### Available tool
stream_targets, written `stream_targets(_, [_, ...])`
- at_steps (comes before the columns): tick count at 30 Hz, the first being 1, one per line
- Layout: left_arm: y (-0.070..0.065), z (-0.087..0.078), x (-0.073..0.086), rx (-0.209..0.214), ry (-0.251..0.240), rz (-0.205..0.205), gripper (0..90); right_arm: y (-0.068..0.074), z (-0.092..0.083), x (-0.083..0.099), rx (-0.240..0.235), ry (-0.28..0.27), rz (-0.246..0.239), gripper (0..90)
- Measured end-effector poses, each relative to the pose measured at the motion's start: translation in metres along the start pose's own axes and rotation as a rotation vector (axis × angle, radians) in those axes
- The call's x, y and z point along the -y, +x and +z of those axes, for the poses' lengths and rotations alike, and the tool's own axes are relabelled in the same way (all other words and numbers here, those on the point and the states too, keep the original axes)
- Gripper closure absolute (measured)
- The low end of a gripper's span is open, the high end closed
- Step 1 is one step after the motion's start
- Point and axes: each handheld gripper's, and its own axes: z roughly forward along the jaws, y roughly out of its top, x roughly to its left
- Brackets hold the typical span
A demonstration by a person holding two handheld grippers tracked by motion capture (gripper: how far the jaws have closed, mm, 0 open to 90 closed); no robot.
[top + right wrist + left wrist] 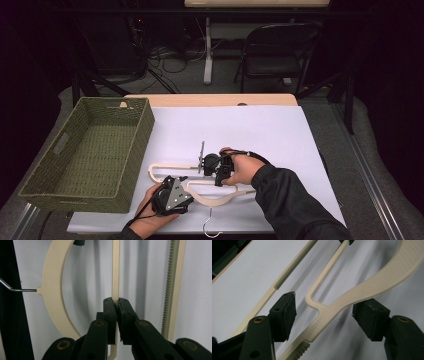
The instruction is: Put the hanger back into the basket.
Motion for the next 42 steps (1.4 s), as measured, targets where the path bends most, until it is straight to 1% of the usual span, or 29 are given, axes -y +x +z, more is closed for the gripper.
stream_targets(2, [-0.0005, 0.0006, -0.0004, 0.009, 0.000, 0.008, 37.8, -0.0001, -0.0009, 0.0000, -0.003, 0.006, 0.001, 86.0])
stream_targets(5, [-0.0011, 0.0014, -0.0007, 0.025, -0.001, 0.016, 41.8, 0.0001, -0.0002, 0.0001, -0.002, -0.005, -0.002, 86.0])
stream_targets(10, [-0.0012, 0.0012, -0.0005, 0.030, 0.006, 0.026, 44.4, 0.0006, 0.0006, -0.0005, -0.003, 0.003, -0.005, 86.0])
stream_targets(11, [-0.0006, 0.0007, -0.0005, 0.034, 0.006, 0.025, 45.1, 0.0006, 0.0003, -0.0007, -0.004, 0.010, -0.006, 85.9])
stream_targets(12, [-0.0002, 0.0003, -0.0006, 0.036, 0.002, 0.021, 46.1, 0.0005, 0.0007, -0.0006, -0.004, 0.006, -0.006, 85.9])
stream_targets(17, [-0.0007, -0.0010, -0.0009, 0.026, -0.005, 0.025, 46.2, 0.0006, 0.0003, -0.0005, -0.009, 0.002, 0.001, 85.9])
stream_targets(23, [-0.0012, -0.0029, -0.0014, 0.020, -0.002, 0.030, 52.8, 0.0005, 0.0007, -0.0003, -0.025, 0.006, 0.003, 85.8])
stream_targets(25, [-0.0032, -0.0040, -0.0033, 0.006, 0.022, 0.063, 55.2, 0.0003, 0.0006, -0.0001, -0.037, 0.007, 0.003, 85.8])
stream_targets(28, [-0.0054, -0.0038, -0.0050, -0.006, 0.037, 0.084, 55.6, 0.0009, 0.0011, -0.0002, -0.041, 0.011, 0.004, 85.8])
stream_targets(30, [-0.0049, -0.0036, -0.0052, 0.002, 0.042, 0.084, 55.7, 0.0011, 0.0017, -0.0001, -0.040, 0.015, 0.003, 85.8])
stream_targets(31, [-0.0048, -0.0033, -0.0049, -0.001, 0.046, 0.072, 57.0, 0.0012, 0.0017, -0.0002, -0.039, 0.015, 0.004, 85.8])
stream_targets(33, [-0.0041, -0.0041, -0.0053, 0.010, 0.051, 0.066, 58.1, 0.0012, 0.0014, -0.0004, -0.042, 0.013, 0.002, 85.8])
stream_targets(35, [-0.0038, -0.0044, -0.0053, 0.011, 0.049, 0.070, 58.4, 0.0013, 0.0014, -0.0004, -0.043, 0.013, 0.001, 85.8])
stream_targets(36, [-0.0037, -0.0050, -0.0055, 0.008, 0.044, 0.087, 58.4, 0.0014, 0.0014, -0.0004, -0.045, 0.013, 0.001, 85.7])
stream_targets(37, [-0.0041, -0.0059, -0.0055, 0.016, 0.040, 0.086, 57.9, 0.0014, 0.0014, -0.0003, -0.046, 0.015, 0.000, 85.7])
stream_targets(39, [-0.0043, -0.0060, -0.0056, 0.016, 0.036, 0.092, 57.7, 0.0016, 0.0016, -0.0002, -0.047, 0.018, -0.001, 85.7])
stream_targets(42, [-0.0048, -0.0057, -0.0057, 0.007, 0.032, 0.090, 57.4, 0.0018, 0.0012, 0.0001, -0.049, 0.015, -0.001, 85.7])
